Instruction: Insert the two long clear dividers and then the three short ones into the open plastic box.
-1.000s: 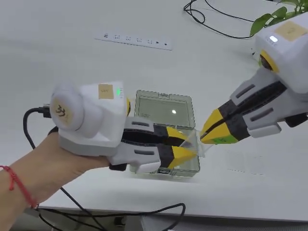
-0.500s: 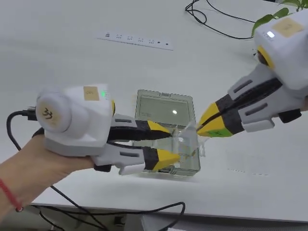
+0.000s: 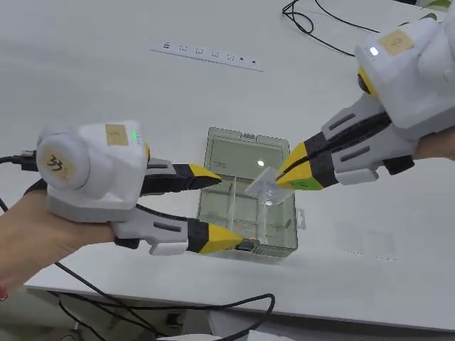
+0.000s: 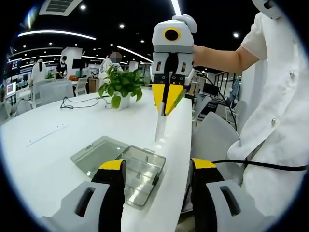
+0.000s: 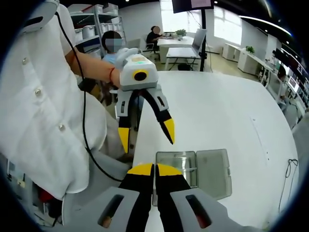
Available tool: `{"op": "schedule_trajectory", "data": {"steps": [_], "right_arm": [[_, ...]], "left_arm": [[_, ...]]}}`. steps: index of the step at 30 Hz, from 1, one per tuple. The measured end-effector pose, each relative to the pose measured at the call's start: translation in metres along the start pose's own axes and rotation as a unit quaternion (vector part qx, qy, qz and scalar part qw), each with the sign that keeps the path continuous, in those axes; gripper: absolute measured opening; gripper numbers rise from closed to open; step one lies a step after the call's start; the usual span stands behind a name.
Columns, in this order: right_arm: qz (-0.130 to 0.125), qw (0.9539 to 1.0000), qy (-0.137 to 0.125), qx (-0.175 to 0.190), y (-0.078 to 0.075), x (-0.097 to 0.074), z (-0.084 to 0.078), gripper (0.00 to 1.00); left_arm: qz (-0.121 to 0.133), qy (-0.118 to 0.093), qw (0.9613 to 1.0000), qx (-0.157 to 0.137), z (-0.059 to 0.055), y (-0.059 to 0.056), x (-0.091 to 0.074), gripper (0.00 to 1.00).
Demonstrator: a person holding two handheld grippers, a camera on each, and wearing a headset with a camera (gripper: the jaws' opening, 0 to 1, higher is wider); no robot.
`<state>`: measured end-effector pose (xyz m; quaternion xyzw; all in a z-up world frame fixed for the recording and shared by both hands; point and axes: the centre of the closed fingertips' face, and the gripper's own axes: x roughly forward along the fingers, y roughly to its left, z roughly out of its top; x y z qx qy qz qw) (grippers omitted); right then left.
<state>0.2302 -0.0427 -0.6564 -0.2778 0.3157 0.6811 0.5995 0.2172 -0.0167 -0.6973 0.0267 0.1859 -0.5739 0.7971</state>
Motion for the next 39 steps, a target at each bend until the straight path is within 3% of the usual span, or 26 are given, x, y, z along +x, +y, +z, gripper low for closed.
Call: {"op": "schedule_trajectory", "data": {"steps": [5, 17, 24, 31, 39], "right_arm": [[-0.007, 1.0, -0.002, 0.004, -0.011, 0.009, 0.001, 0.03], [-0.028, 0.9993, -0.011, 0.024, -0.04, 0.046, -0.008, 0.03], [-0.032, 0.9987, -0.007, 0.039, -0.051, 0.075, -0.025, 0.03], [-0.031, 0.9987, -0.006, 0.041, -0.056, 0.091, -0.035, 0.02], [-0.026, 0.9988, -0.002, 0.04, -0.054, 0.095, -0.037, 0.02]], "left_arm": [[0.013, 0.009, 0.9999, 0.002, -0.009, 0.007, -0.003, 0.7], [0.026, 0.027, 0.9993, -0.006, -0.03, 0.017, -0.006, 0.88], [0.032, 0.03, 0.999, -0.012, -0.035, 0.02, -0.007, 0.94], [0.031, 0.031, 0.9989, -0.015, -0.038, 0.02, -0.007, 1.0], [0.031, 0.035, 0.9987, -0.02, -0.041, 0.02, -0.006, 1.0]]}}
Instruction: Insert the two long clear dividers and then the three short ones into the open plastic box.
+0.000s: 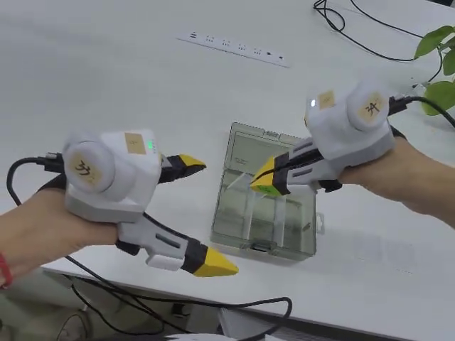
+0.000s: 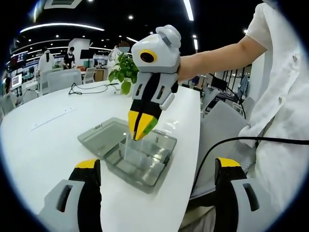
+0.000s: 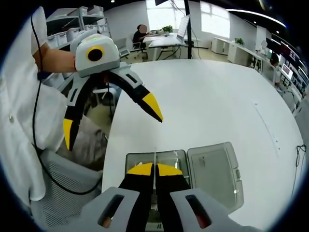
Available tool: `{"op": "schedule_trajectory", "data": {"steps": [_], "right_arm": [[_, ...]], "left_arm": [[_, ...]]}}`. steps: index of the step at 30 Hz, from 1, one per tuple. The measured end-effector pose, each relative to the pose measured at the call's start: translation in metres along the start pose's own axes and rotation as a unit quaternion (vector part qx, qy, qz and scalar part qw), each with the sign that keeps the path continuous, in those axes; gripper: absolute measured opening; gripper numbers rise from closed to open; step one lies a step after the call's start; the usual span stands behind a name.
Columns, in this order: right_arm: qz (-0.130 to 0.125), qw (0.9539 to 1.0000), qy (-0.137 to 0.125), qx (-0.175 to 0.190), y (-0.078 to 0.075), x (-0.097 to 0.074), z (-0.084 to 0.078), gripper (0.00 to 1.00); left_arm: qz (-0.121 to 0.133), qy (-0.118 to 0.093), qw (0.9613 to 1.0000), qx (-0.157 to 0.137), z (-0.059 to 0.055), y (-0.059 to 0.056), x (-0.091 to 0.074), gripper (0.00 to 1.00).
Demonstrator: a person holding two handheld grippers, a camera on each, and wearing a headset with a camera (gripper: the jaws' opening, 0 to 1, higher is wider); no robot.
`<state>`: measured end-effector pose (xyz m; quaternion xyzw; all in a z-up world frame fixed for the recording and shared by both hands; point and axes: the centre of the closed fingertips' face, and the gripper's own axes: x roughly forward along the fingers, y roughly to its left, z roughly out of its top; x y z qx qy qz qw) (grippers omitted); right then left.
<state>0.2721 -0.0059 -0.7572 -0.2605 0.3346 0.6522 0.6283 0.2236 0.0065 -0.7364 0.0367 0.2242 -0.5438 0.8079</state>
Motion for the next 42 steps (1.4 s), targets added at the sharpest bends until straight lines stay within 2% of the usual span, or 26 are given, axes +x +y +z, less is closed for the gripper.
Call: {"op": "schedule_trajectory", "data": {"steps": [8, 11, 19, 28, 36, 42], "right_arm": [[-0.001, 0.9999, 0.002, -0.012, -0.003, 0.004, -0.004, 0.02], [-0.001, 0.9996, 0.003, -0.028, 0.0, 0.007, -0.003, 0.02], [0.002, 0.9993, 0.007, -0.036, 0.004, 0.018, 0.002, 0.02], [0.002, 0.9995, 0.011, -0.03, -0.001, 0.031, -0.003, 0.02], [0.005, 0.9994, 0.022, -0.025, -0.002, 0.039, -0.009, 0.02], [0.005, 0.9987, 0.043, -0.026, -0.002, 0.048, -0.016, 0.02]], "left_arm": [[-0.001, 0.0, 1.0, 0.0, 0.0, 0.0, 0.0, 1.0], [0.0, 0.002, 1.0, 0.0, -0.002, 0.0, 0.001, 1.0], [-0.001, 0.001, 1.0, -0.002, -0.002, 0.0, 0.001, 1.0], [0.0, -0.002, 1.0, -0.003, -0.001, 0.0, 0.001, 1.0], [-0.001, -0.001, 1.0, -0.004, -0.002, 0.001, 0.002, 1.0], [-0.002, 0.0, 1.0, -0.004, -0.003, 0.001, 0.002, 1.0]]}}
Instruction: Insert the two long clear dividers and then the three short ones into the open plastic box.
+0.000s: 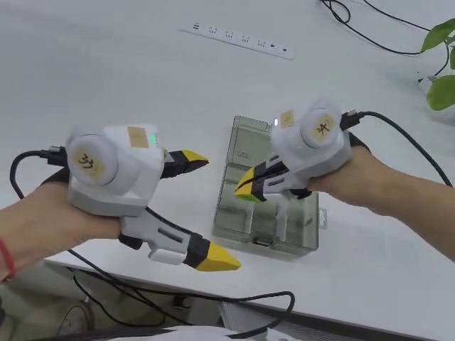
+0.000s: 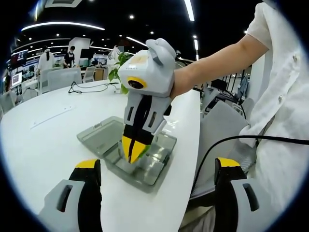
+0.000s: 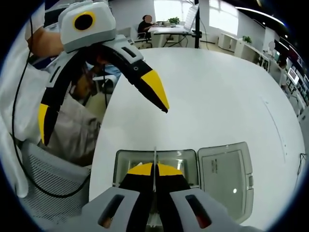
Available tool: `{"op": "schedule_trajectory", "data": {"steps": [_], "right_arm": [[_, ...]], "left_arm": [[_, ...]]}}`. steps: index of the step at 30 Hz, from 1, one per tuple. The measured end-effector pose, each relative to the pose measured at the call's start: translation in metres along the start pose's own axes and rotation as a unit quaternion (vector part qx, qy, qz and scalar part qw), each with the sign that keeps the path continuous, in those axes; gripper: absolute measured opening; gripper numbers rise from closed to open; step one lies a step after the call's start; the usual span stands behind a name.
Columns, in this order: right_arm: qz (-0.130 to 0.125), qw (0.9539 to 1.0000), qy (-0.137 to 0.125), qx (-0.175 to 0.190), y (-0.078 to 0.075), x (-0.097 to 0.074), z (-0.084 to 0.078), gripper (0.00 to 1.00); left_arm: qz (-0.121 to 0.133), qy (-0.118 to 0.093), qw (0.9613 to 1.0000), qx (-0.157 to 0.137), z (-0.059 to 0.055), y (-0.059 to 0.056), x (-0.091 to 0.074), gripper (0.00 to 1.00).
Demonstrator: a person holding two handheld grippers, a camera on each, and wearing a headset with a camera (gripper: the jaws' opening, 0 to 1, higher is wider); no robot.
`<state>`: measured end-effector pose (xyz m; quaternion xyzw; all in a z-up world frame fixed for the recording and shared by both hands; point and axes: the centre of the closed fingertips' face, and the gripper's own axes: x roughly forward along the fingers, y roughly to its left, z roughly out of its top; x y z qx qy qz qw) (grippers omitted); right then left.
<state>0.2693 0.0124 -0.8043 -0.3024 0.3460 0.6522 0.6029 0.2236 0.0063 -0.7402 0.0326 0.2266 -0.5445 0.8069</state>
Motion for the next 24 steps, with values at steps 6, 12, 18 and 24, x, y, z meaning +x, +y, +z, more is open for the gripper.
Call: {"op": "schedule_trajectory", "data": {"steps": [6, 12, 18, 24], "right_arm": [[-0.003, 0.9997, 0.022, -0.005, 0.0, 0.005, -0.005, 0.02], [-0.007, 0.999, 0.041, -0.018, -0.001, 0.008, -0.009, 0.02], [-0.01, 0.9984, 0.053, -0.02, -0.001, 0.01, -0.01, 0.02], [-0.011, 0.9988, 0.046, -0.015, -0.002, 0.01, -0.011, 0.03]], "left_arm": [[0.001, -0.001, 1.0, 0.0, 0.0, 0.0, 0.0, 1.0], [0.001, -0.001, 1.0, -0.001, 0.0, 0.0, 0.0, 1.0], [0.001, 0.001, 1.0, 0.001, 0.0, 0.0, 0.0, 1.0], [0.002, 0.001, 1.0, 0.002, 0.001, -0.001, -0.001, 1.0]]}}
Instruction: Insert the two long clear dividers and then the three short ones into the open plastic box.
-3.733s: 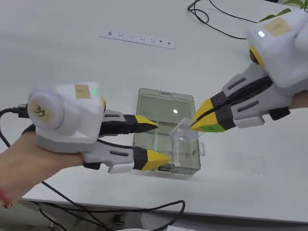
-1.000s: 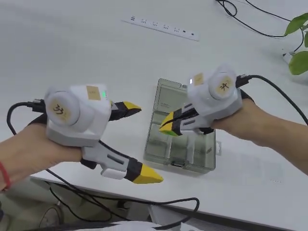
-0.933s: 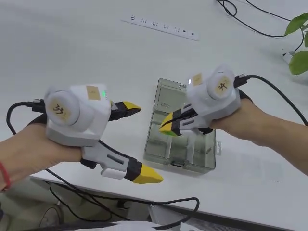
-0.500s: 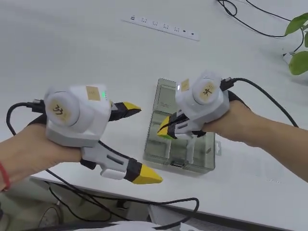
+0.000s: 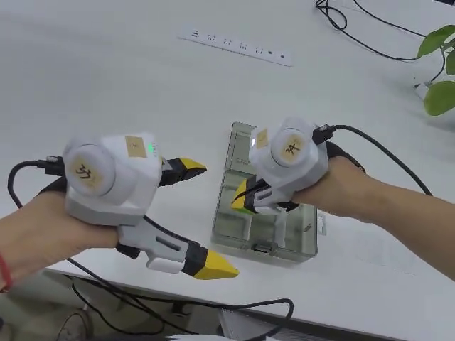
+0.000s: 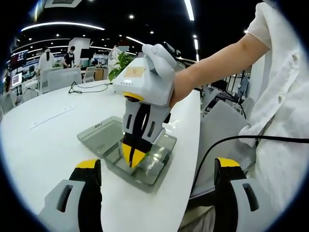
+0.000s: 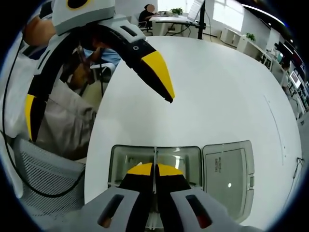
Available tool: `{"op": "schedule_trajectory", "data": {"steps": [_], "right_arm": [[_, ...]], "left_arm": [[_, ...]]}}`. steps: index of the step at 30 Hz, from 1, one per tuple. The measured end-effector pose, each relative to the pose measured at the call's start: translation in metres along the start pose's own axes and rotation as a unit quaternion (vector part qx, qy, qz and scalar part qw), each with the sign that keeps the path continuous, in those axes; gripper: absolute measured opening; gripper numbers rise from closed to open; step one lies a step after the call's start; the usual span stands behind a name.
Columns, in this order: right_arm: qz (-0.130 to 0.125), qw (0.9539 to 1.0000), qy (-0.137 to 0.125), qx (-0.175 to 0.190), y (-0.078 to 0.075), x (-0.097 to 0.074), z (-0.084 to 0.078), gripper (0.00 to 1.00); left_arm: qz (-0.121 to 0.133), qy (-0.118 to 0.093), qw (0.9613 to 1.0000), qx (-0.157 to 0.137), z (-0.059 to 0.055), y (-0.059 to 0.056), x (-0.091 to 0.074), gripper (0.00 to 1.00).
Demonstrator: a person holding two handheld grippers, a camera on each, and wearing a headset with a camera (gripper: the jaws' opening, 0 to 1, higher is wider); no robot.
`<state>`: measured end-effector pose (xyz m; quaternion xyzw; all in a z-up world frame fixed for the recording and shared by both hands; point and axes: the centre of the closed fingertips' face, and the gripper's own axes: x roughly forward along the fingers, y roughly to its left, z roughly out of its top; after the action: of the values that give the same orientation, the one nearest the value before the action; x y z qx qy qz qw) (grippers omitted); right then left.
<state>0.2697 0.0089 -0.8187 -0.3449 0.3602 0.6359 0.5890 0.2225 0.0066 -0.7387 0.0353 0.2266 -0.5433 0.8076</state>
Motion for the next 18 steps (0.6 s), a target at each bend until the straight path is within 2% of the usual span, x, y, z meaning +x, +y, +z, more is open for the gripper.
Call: {"op": "schedule_trajectory", "data": {"steps": [7, 15, 18], "right_arm": [[0.0, 0.9998, -0.012, 0.014, 0.0, -0.005, 0.003, 0.03], [-0.006, 0.9974, -0.057, 0.044, -0.003, -0.028, 0.017, 0.1], [0.003, 0.9942, -0.09, 0.059, -0.001, -0.04, 0.026, 0.15]], "left_arm": [[0.002, 0.0, 1.0, 0.001, 0.002, 0.0, -0.001, 1.0], [0.006, 0.002, 1.0, 0.0, 0.003, 0.001, -0.002, 1.0], [0.008, 0.003, 1.0, 0.003, 0.004, 0.002, -0.003, 0.99]]}}
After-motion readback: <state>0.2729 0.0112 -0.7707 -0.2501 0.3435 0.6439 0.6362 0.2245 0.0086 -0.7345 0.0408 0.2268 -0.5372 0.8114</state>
